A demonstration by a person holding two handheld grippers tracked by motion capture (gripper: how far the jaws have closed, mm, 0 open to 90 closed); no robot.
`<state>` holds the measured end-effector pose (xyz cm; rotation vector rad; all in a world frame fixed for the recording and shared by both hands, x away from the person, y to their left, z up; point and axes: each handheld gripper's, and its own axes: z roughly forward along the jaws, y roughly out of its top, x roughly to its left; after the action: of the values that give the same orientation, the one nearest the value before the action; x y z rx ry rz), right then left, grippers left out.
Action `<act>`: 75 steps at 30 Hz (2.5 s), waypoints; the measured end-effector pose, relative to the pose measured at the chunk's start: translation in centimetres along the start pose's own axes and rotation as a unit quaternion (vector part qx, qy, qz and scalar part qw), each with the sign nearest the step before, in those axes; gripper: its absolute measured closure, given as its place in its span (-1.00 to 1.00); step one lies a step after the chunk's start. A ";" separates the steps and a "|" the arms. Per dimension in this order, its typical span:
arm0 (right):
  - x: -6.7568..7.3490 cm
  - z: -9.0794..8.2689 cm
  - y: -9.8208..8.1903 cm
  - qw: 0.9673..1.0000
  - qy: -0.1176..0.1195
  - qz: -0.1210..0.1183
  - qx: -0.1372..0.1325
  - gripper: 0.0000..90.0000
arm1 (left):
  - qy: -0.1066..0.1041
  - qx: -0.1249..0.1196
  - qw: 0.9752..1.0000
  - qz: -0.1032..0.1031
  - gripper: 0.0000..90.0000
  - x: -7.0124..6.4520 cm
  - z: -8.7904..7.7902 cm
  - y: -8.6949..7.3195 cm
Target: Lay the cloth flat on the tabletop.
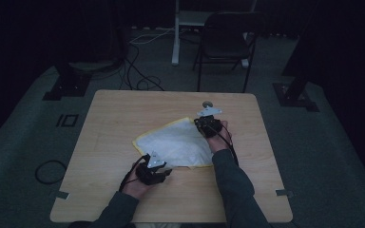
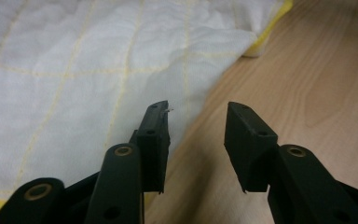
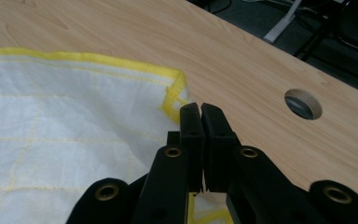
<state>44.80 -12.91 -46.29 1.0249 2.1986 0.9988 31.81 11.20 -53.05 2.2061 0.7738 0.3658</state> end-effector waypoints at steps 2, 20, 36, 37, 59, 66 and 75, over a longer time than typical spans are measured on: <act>-0.1 0.0 0.1 1.000 -0.001 -0.001 0.000 0.97 | 0.009 0.004 1.000 0.007 0.34 -0.1 0.4 0.1; -3.0 -1.0 -1.1 0.999 -0.031 0.031 0.019 0.97 | 0.071 0.021 0.997 -0.029 0.99 2.8 -0.6 -0.3; -2.2 -1.4 -3.7 0.998 -0.026 0.044 0.032 0.59 | 0.090 -0.010 0.994 -0.061 0.83 4.1 -1.7 -0.6; -1.5 -1.4 -3.8 0.999 -0.019 0.038 0.031 0.58 | 0.090 -0.010 0.994 -0.061 0.82 4.1 -1.7 -0.6; 11.6 -1.1 -4.1 0.986 0.152 -0.062 0.011 0.32 | 0.128 -0.028 0.983 -0.125 0.79 7.2 -4.2 -2.1; 14.6 0.7 -4.0 0.978 0.157 -0.129 0.053 0.26 | 0.123 -0.023 0.986 -0.114 0.78 6.6 -3.7 -2.0; 12.5 0.1 -3.6 0.985 0.145 -0.086 0.041 0.93 | 0.124 -0.032 0.985 -0.116 0.78 6.7 -4.2 -1.7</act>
<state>36.06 -4.50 -50.85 0.7444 2.5331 1.0390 34.23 18.73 -51.36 2.0058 1.1242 0.5463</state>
